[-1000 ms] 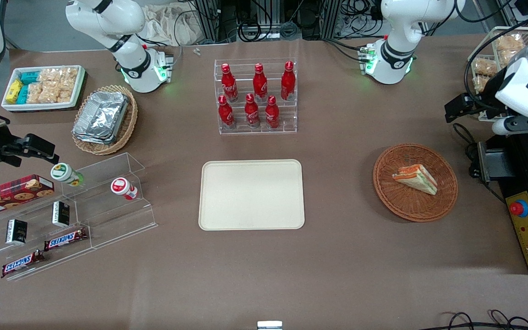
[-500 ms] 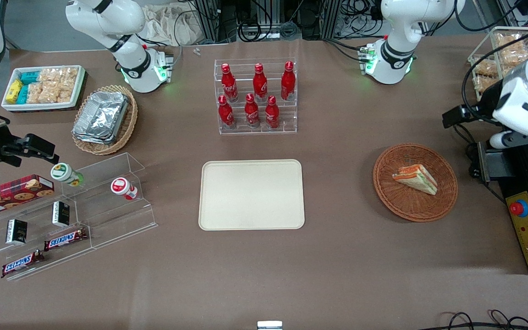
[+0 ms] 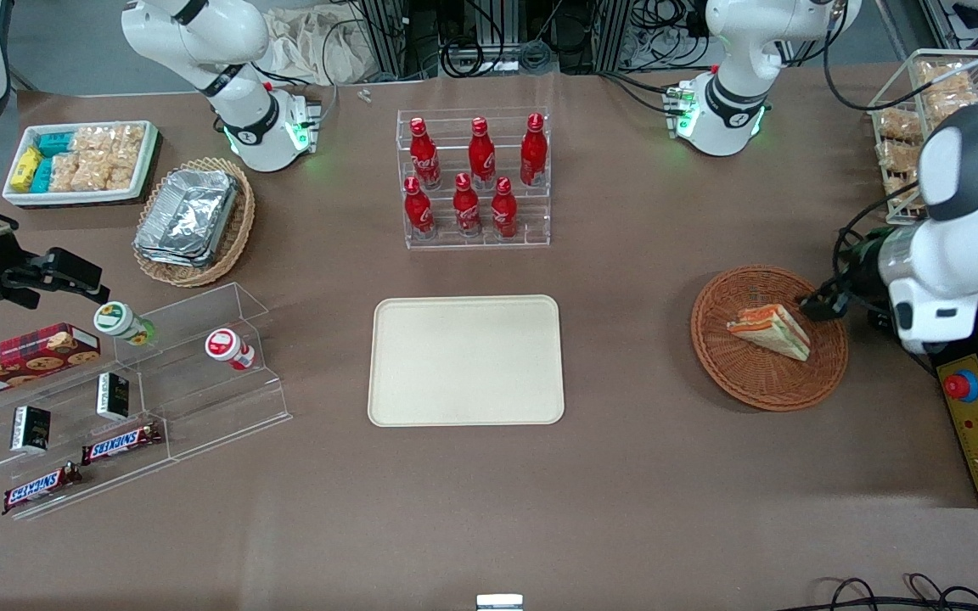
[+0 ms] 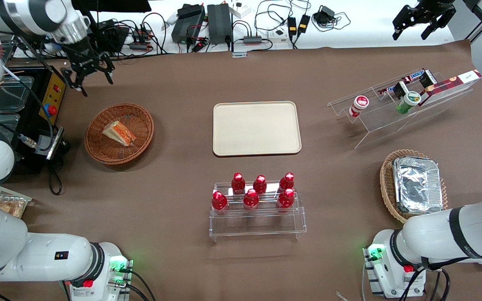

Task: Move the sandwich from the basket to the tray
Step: 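Lower the left gripper and close it on the wrapped sandwich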

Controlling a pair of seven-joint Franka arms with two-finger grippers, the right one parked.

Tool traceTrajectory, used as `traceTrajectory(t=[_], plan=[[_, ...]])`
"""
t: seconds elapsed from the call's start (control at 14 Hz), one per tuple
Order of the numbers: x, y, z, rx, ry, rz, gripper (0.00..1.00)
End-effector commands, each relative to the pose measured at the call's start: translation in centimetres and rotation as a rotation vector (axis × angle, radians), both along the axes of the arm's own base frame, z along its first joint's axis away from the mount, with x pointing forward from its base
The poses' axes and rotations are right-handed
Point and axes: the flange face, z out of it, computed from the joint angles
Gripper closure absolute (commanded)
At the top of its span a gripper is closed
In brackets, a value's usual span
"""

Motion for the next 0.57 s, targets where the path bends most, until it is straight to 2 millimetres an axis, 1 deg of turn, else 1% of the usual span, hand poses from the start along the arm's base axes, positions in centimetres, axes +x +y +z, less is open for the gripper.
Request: traceTrajectory(t=[0.0, 0.07, 0.14, 0.36, 0.43, 0.5], plan=[[-1.9, 0.7, -6.0, 0.024, -0.021, 0.115, 0.0], [-2.4, 1.2, -7.9, 0.028, -0.033, 0.136, 0.0], [-2.8, 2.7, -9.7, 0.032, -0.048, 0.172, 0.0], [-4.7, 3.1, -14.3, 0.044, -0.082, 0.169, 0.0], [-5.0, 3.3, -15.7, 0.054, -0.081, 0.161, 0.0], [-5.0, 3.4, -16.8, 0.058, -0.08, 0.161, 0.0]])
